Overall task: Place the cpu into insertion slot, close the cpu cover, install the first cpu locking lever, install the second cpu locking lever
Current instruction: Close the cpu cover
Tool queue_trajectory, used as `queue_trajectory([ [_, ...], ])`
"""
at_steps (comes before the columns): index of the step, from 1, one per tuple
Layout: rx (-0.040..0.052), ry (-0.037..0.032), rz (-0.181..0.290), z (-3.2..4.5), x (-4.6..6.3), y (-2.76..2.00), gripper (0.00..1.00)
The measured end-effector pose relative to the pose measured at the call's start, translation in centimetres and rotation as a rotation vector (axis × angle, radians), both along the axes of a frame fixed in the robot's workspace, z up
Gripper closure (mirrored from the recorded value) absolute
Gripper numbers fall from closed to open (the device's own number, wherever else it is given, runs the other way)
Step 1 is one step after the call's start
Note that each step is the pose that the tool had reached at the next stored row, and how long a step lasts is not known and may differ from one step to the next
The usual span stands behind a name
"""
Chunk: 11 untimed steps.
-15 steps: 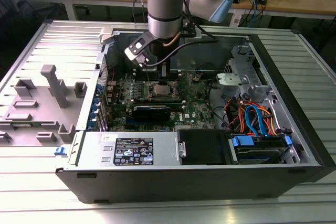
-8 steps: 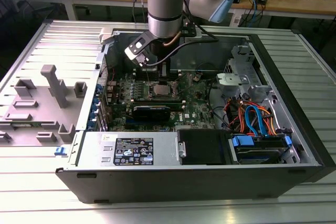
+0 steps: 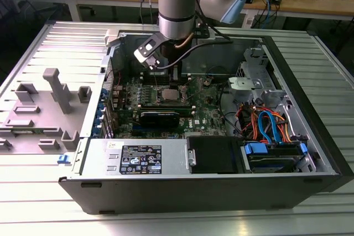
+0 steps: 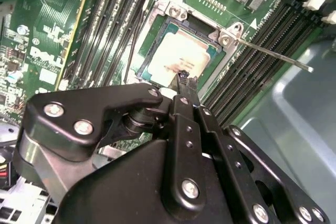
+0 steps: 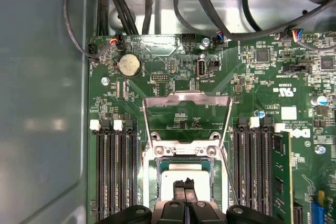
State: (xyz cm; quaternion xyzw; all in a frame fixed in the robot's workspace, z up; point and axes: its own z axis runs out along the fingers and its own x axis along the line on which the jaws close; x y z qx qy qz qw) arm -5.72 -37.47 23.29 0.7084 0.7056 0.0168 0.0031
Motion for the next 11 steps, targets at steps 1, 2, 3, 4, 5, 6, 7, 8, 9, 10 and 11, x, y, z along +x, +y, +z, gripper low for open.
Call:
queue_trajectory([
  [1, 0.0001, -0.0001, 0.001, 0.12, 0.01, 0.00, 0.89],
  [2, 0.0002, -0.0001, 0.002, 0.12, 0.00, 0.00, 0.89],
  [3, 0.0002, -0.0001, 0.006, 0.12, 0.01, 0.00, 0.89],
  [4, 0.0002, -0.0001, 0.014, 0.12, 0.01, 0.00, 0.89],
  [5, 0.0000, 0.0000, 0.028, 0.13, 0.01, 0.00, 0.89],
  [6, 0.0000, -0.0001, 0.031, 0.13, 0.00, 0.00, 0.89],
  [7, 0.0001, -0.0001, 0.031, 0.13, 0.01, 0.00, 0.89],
  [8, -0.0002, 0.0001, 0.031, 0.20, 0.00, -0.01, 0.89],
  [9, -0.0002, 0.0001, 0.031, 0.31, 0.00, -0.01, 0.89],
  [10, 0.0000, 0.0000, 0.031, 0.50, 0.01, 0.00, 0.89],
  [11, 0.0000, 0.0000, 0.031, 0.67, 0.00, 0.00, 0.89],
])
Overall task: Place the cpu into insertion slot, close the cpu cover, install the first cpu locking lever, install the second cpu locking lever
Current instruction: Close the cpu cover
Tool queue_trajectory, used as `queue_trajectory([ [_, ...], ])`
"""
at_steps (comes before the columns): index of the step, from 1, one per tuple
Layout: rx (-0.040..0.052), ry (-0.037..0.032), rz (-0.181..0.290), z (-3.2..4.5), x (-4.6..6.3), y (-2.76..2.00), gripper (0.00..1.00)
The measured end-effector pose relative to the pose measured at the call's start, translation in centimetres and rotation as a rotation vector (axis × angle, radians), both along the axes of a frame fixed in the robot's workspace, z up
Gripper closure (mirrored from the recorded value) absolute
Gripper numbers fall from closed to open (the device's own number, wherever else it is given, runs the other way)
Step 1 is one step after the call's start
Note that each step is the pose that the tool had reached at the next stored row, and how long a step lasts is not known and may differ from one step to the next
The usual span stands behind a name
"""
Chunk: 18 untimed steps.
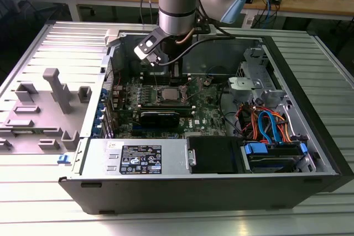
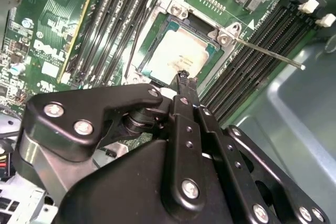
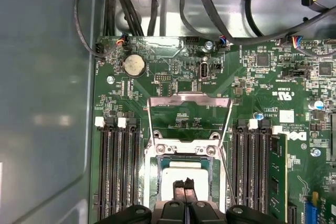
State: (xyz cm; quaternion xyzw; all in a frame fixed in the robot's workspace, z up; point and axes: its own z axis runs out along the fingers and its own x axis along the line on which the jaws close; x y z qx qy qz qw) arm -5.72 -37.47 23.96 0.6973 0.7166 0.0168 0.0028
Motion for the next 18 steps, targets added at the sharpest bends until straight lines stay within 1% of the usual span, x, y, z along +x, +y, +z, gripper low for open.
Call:
queue_trajectory([
  [2, 0.0000, -0.0001, 0.000, 0.80, 0.0, 0.00, 0.89],
  [5, 0.0001, -0.0001, 0.000, 0.81, 0.0, 0.00, 0.89],
  [9, 0.0000, 0.0001, 0.000, 0.81, 0.6, 0.00, 0.89],
  [11, -0.0001, 0.0001, 0.000, 0.86, 0.7, 0.00, 0.89],
  [14, 0.0000, 0.0001, 0.000, 1.70, 0.7, 0.00, 0.89],
  [15, 0.0000, 0.0001, 0.000, 1.82, 0.7, 0.00, 0.89],
  [17, 0.0002, 0.0000, 0.000, 1.83, 0.8, 0.00, 0.89],
  [18, 0.0000, 0.0001, 0.000, 1.83, 1.0, 0.00, 0.89],
])
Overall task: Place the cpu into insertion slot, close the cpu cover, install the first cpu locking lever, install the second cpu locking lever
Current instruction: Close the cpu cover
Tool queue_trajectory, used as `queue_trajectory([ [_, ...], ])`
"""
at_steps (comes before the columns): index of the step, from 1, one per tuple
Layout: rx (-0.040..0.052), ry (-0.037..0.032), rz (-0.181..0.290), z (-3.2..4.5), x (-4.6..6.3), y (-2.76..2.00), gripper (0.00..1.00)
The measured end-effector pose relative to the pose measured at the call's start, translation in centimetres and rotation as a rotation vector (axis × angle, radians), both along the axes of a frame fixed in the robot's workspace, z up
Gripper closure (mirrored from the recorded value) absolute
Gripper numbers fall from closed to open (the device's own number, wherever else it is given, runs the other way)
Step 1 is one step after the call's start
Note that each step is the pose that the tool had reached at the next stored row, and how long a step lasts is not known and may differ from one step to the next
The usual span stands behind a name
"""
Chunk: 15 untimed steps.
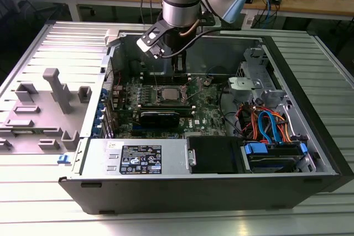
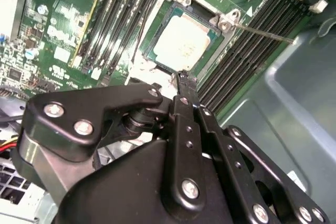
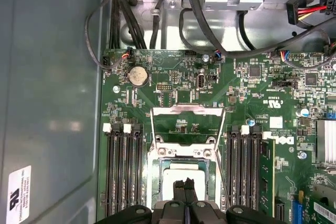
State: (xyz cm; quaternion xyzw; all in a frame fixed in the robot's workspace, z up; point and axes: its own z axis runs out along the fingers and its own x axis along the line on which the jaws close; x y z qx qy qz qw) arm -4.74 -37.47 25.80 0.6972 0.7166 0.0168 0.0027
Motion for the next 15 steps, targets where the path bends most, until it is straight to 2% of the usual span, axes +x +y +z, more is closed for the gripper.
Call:
queue_trajectory([
  [2, 0.0000, 0.0001, 0.000, 0.00, 0.8, 0.01, 0.89],
  [4, 0.0000, 0.0000, 0.000, 0.00, 2.4, 0.03, 0.89],
  [5, -0.0004, 0.0001, 0.000, 0.23, 3.0, 0.04, 0.89],
  [6, -0.0004, 0.0000, 0.000, 1.38, 3.3, 0.04, 0.89],
  [7, -0.0005, 0.0000, 0.000, 1.39, 3.8, 0.04, 0.89],
  [15, -0.0004, 0.0000, 0.000, 1.39, 4.0, 0.04, 0.89],
])
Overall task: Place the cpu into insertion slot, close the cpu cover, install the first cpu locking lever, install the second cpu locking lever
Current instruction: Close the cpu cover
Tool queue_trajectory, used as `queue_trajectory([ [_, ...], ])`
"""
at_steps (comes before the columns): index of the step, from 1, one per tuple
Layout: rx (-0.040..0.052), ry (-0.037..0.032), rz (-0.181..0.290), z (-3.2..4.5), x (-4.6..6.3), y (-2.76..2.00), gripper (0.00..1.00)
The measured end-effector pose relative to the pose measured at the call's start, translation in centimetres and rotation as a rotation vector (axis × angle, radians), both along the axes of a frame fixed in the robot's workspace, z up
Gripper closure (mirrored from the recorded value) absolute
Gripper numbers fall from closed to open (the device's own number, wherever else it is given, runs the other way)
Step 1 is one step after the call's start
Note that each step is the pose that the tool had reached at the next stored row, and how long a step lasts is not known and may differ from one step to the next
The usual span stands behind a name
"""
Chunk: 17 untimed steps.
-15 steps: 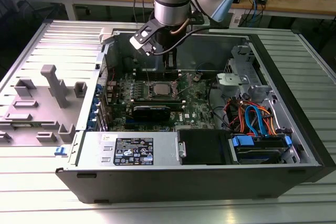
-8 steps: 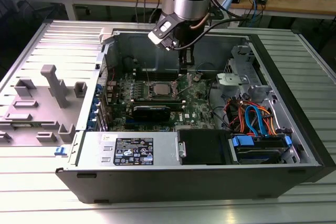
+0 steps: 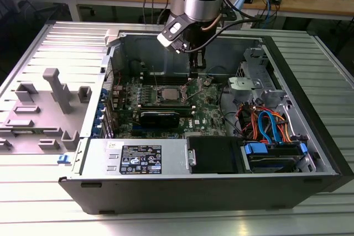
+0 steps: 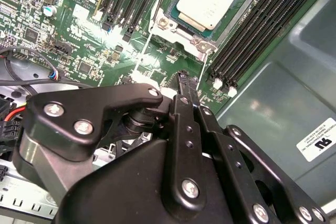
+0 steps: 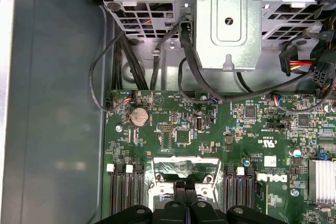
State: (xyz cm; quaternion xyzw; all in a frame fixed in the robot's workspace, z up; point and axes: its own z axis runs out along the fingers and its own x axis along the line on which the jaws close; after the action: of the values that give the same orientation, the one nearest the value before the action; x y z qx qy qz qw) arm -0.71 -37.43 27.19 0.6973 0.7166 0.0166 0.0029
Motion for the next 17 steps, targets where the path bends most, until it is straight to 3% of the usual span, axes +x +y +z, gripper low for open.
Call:
queue_trajectory([
  [8, 0.0001, -0.0001, 0.000, 0.02, 0.1, 0.01, 0.89],
  [17, -0.0025, 0.0000, 0.000, 0.06, 1.9, 0.00, 0.89],
])
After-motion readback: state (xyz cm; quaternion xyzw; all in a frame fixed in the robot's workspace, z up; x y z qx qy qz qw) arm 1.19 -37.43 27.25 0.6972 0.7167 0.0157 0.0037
